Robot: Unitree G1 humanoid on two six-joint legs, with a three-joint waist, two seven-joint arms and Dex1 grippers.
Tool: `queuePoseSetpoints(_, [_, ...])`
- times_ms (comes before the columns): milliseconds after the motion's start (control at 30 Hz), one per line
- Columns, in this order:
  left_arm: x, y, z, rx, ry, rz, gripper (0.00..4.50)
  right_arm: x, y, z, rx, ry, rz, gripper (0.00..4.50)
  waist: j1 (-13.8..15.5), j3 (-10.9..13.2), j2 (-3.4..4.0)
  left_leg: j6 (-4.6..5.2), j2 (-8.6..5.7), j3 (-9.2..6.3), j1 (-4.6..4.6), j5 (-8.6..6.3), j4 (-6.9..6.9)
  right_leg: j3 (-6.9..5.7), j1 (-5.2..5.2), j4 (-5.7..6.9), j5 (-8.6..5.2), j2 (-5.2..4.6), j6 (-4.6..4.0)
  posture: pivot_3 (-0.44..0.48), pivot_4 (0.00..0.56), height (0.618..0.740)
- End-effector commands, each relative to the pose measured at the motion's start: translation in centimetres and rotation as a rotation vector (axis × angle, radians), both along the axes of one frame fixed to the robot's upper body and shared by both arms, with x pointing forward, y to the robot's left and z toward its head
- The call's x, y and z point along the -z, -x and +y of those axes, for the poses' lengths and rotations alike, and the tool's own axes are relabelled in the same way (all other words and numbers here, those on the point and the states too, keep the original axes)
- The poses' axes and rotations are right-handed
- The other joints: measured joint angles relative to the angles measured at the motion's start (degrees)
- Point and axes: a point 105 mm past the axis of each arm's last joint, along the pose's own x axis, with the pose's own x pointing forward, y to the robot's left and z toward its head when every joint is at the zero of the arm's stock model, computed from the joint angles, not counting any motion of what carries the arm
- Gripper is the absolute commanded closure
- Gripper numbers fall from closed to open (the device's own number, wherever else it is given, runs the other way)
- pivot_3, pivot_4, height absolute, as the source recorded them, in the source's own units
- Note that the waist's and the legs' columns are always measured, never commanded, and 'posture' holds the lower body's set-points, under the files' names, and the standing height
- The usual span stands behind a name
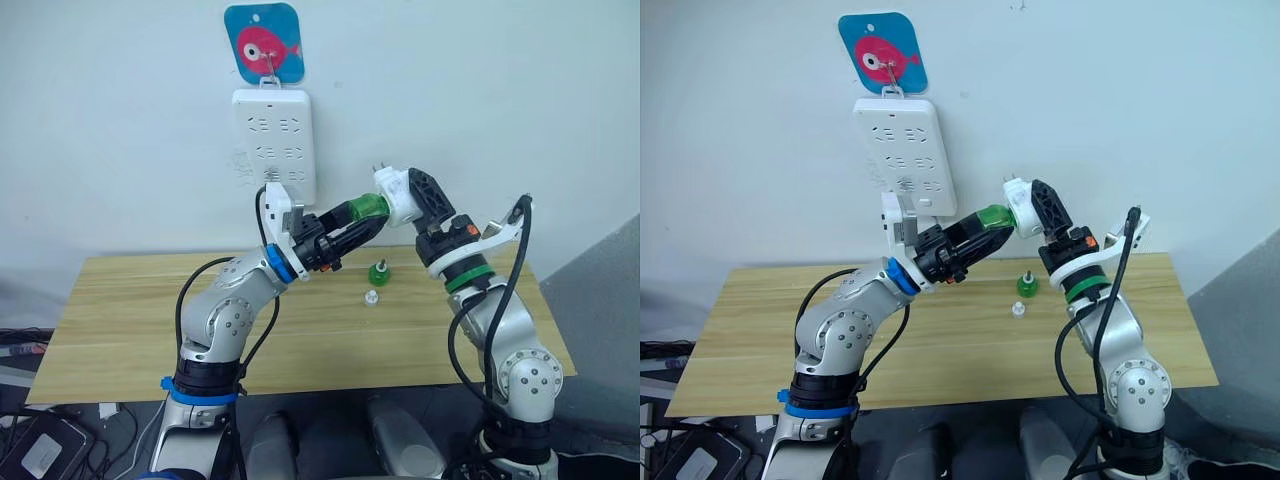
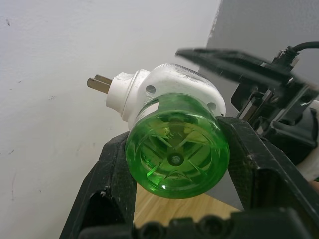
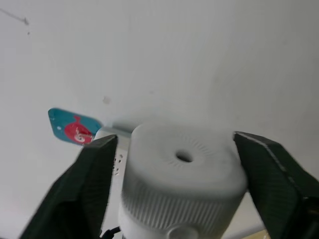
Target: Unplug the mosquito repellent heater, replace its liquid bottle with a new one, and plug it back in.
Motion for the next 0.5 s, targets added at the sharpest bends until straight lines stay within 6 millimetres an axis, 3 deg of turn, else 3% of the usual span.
queuePoseSetpoints(33, [-0.80, 0.63, -0.54, 0.028, 0.020, -0.031, 2.18, -1.97, 1.34, 0.89, -0.053, -0.009, -0.100, 0.00, 0.03, 0.00, 0.00, 0.00, 0.00, 0.00, 0.00, 0.00, 0.00, 0.00, 0.00, 0.00, 0.00, 0.00, 0.00, -0.234, 0.178, 0.740])
queuePoseSetpoints(200, [-0.83, 0.57, -0.46, 0.025, 0.024, -0.029, 2.18, -2.08, 1.12, 0.59, -0.037, -0.032, -0.097, 0.00, 0.02, 0.00, 0.00, 0.00, 0.00, 0.00, 0.00, 0.00, 0.01, 0.00, 0.00, 0.00, 0.00, 0.00, 0.00, -0.233, 0.179, 0.740])
queuePoseSetpoints(300, [-0.79, 0.59, -0.46, 0.026, 0.020, -0.030, 2.18, -2.07, 0.99, 0.35, -0.029, -0.043, -0.095, 0.55, 0.03, 0.00, 0.00, 0.00, 0.00, 0.00, 0.00, 0.00, 0.00, 0.00, 0.00, 0.00, 0.00, -0.01, 0.00, -0.232, 0.180, 0.740])
queuePoseSetpoints(400, [-0.74, 0.57, -0.45, 0.025, 0.018, -0.029, 2.18, -2.14, 1.07, 0.44, -0.040, -0.050, -0.100, 1.44, 0.02, 0.00, 0.00, 0.00, 0.00, 0.00, 0.00, 0.00, 0.01, 0.00, 0.00, 0.00, 0.00, 0.00, 0.00, -0.231, 0.181, 0.740])
queuePoseSetpoints(500, [-0.64, 0.54, -0.51, 0.018, 0.009, -0.033, 2.18, -2.17, 1.12, 0.50, -0.046, -0.058, -0.099, 1.46, 0.02, 0.00, 0.00, 0.00, 0.00, 0.00, 0.00, 0.00, 0.00, 0.00, 0.00, 0.00, 0.00, -0.01, 0.00, -0.229, 0.181, 0.740])
